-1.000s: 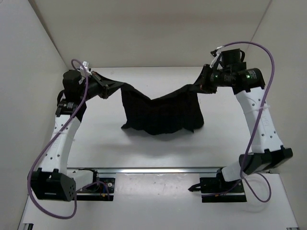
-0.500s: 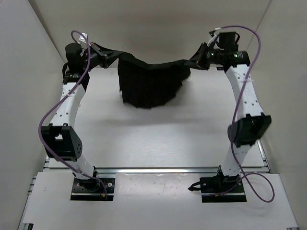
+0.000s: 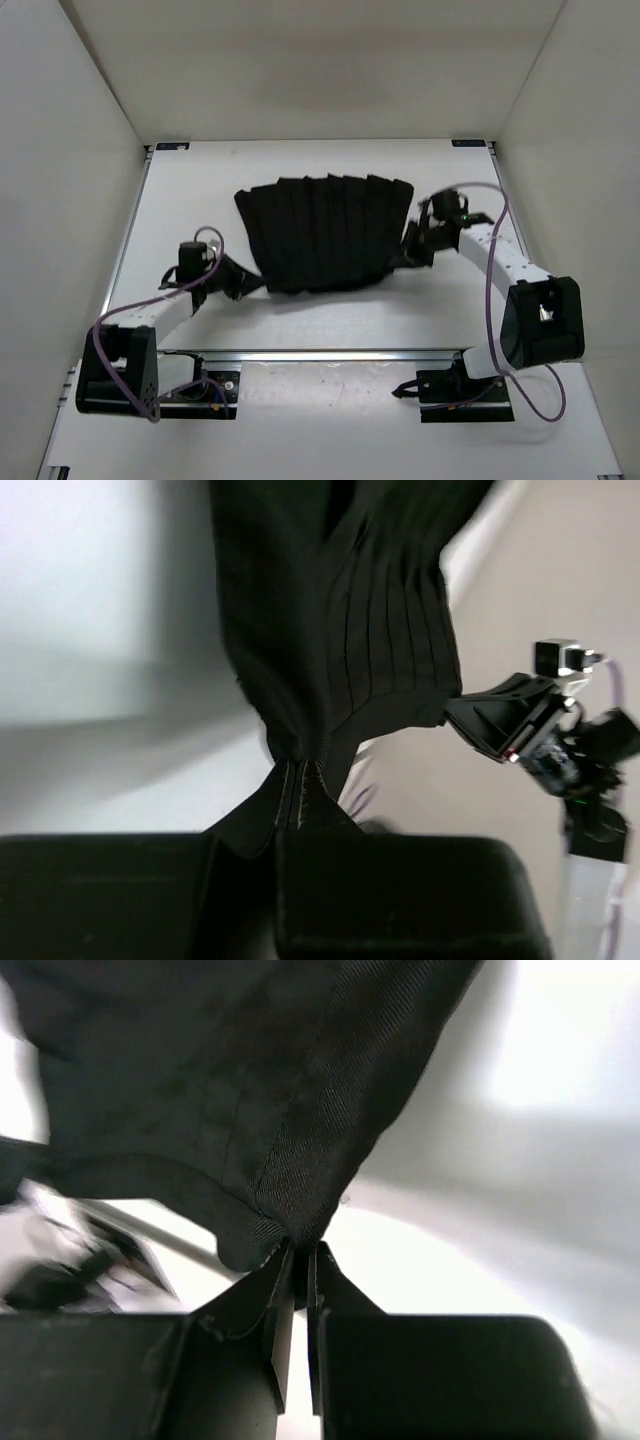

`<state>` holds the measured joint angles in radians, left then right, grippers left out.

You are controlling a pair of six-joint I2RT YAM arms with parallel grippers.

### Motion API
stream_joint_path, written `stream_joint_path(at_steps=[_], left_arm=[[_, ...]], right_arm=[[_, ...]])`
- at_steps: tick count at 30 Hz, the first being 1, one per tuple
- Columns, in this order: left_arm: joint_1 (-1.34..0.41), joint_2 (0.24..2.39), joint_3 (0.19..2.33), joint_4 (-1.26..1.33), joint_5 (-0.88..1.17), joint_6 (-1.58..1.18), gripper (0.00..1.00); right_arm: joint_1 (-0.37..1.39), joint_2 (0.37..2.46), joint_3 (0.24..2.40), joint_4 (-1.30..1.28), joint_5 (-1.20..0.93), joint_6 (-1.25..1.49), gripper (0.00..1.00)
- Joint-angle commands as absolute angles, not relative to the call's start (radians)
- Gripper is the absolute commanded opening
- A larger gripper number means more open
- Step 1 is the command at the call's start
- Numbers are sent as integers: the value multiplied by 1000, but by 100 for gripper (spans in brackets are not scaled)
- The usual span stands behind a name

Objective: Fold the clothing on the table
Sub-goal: Flatten the skirt out, then fold the skirt

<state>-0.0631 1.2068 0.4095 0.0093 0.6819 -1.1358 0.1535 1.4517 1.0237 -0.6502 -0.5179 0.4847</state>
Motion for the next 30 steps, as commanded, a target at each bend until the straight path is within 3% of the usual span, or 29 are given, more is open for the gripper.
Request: stream_joint_path(at_steps=[1, 7, 12, 20, 25, 30], left_arm=[[-103, 1054, 335, -156, 632, -982, 0], [-144, 914, 299, -362, 566, -911, 0], [-153, 891, 224, -344, 571, -914, 2], [-212, 828, 301, -593, 572, -836, 1], [-218, 859, 483, -609, 643, -876, 0], [-158, 1235, 849, -470, 712, -908, 0]], right_arm=[[210, 1312, 835, -686, -381, 479, 0], [221, 1223, 614, -762, -322, 494, 0], [205, 1195, 580, -778, -327, 473, 0], [270, 1062, 572, -919, -340, 494, 0], [235, 1031, 768, -1041, -419, 450, 0], [140, 1300, 1129, -994, -448, 371, 0]])
